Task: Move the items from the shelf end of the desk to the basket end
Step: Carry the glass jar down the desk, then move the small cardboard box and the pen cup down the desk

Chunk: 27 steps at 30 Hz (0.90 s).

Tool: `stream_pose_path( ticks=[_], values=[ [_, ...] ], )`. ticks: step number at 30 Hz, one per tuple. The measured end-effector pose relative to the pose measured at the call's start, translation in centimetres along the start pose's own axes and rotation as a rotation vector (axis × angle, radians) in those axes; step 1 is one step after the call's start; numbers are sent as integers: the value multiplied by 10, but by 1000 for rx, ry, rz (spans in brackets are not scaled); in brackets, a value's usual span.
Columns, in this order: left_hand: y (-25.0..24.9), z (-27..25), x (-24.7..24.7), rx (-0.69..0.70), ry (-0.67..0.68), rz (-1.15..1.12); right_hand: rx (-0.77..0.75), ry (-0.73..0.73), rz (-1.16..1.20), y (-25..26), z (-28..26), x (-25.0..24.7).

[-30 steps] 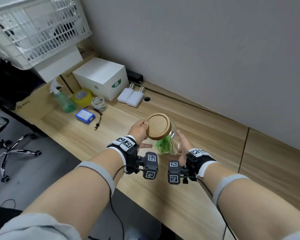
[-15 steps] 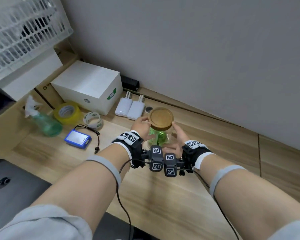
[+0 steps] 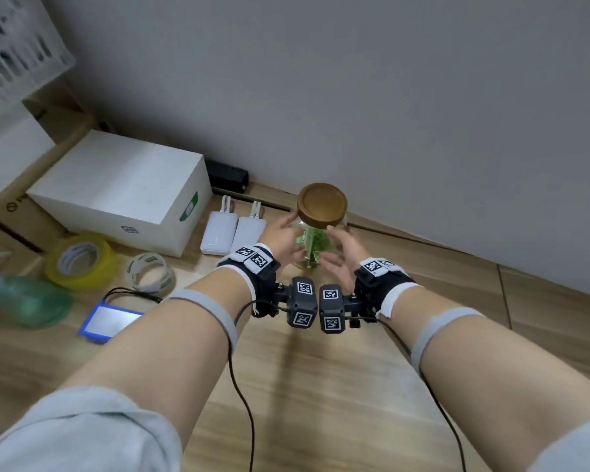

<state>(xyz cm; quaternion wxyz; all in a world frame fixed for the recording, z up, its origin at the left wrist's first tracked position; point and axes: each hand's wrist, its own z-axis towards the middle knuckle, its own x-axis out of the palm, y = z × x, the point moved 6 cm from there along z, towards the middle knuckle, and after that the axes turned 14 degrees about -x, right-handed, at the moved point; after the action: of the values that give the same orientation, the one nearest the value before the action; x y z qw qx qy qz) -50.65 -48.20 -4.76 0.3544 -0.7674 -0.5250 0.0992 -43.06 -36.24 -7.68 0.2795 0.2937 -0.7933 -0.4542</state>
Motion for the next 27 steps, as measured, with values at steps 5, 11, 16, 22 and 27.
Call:
stream_pose_path(
  ticks=[5,11,16,22,27],
  values=[
    [-8,13,7,42,23,-10,-16,11,25,3,19,-3],
    [5,12,25,21,-46,67,-9,26,-21,16,-1,-27],
    [21,-21,74,-28,-22,148,-6,2,-4,41,-39,-82],
    [49,-76,195,31,95,282,-80,-106,38,82,-105,-208],
    [119,-117,335,56,193,388,-139,-215,46,100,-183,-367]
  ],
)
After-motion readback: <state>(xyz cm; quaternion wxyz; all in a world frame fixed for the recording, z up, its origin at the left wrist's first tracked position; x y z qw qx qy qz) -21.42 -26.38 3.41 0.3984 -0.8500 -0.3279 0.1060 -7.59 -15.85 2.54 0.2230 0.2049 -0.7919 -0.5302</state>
